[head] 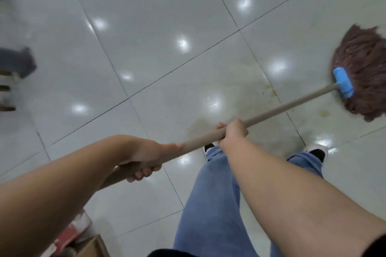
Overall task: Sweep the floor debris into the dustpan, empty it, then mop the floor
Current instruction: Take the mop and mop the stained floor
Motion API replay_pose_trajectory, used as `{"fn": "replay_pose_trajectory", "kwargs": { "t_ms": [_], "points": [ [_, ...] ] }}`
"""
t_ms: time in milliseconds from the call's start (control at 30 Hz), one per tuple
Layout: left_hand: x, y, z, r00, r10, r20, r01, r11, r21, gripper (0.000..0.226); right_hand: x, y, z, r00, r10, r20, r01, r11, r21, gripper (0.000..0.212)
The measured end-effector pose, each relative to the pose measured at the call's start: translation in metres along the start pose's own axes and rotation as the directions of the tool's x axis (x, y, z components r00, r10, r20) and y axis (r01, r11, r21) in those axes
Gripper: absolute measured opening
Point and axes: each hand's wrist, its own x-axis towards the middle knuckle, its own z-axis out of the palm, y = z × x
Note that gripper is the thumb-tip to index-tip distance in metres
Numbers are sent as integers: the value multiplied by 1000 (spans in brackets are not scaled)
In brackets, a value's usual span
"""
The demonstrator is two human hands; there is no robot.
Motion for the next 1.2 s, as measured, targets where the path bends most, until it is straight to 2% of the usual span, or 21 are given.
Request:
{"fn": "replay_pose_trajectory", "kwargs": {
  "t_ms": [67, 167, 267, 367, 467, 600, 767, 900, 1000, 1133, 1200],
  "points": [
    [-6, -45, -3, 999, -43, 24, 43, 999, -15, 72, -19, 38, 11, 998, 61, 19, -61, 998, 9, 25],
    [-7, -71, -7, 996, -47, -74, 47, 999, -1, 71, -26, 60, 25, 995, 96, 33, -96, 995, 0, 29],
    [1, -67, -10, 985, -39, -168, 44, 999, 25, 70, -17, 59, 31, 993, 107, 48, -106, 994, -14, 31],
    [5, -58, 0, 982, -63, -178, 71, 997, 38, 72, -13, 56, 21, 994, 106, 34, -104, 993, -63, 21],
    [6, -44, 15, 981, -71, -182, 79, 996, 35, 73, -10, 47, 4, 993, 107, 58, -106, 994, -15, 12],
    [-2, 8, 36, 976, -46, -211, 54, 998, 32, 72, 3, 2, -23, 996, 76, 51, -78, 997, 29, 14],
    [5, 133, 74, 963, 76, -258, -66, 997, 50, 75, 56, -107, -85, 997, -73, 8, 72, 995, 75, 16],
    [17, 249, 120, 960, 183, -210, -199, 978, -57, 74, 98, -202, -149, 968, -219, -121, 228, 971, 70, 12],
    [22, 311, 153, 952, 261, -161, -280, 953, -115, 67, 118, -260, -191, 943, -277, -182, 287, 957, 31, 12],
    [27, 334, 166, 938, 327, -113, -341, 928, -150, 61, 128, -285, -209, 932, -303, -201, 298, 953, -57, 22],
    [33, 319, 159, 936, 332, -117, -348, 923, -163, 70, 128, -270, -200, 935, -288, -208, 290, 957, -23, 22]
  ]
}}
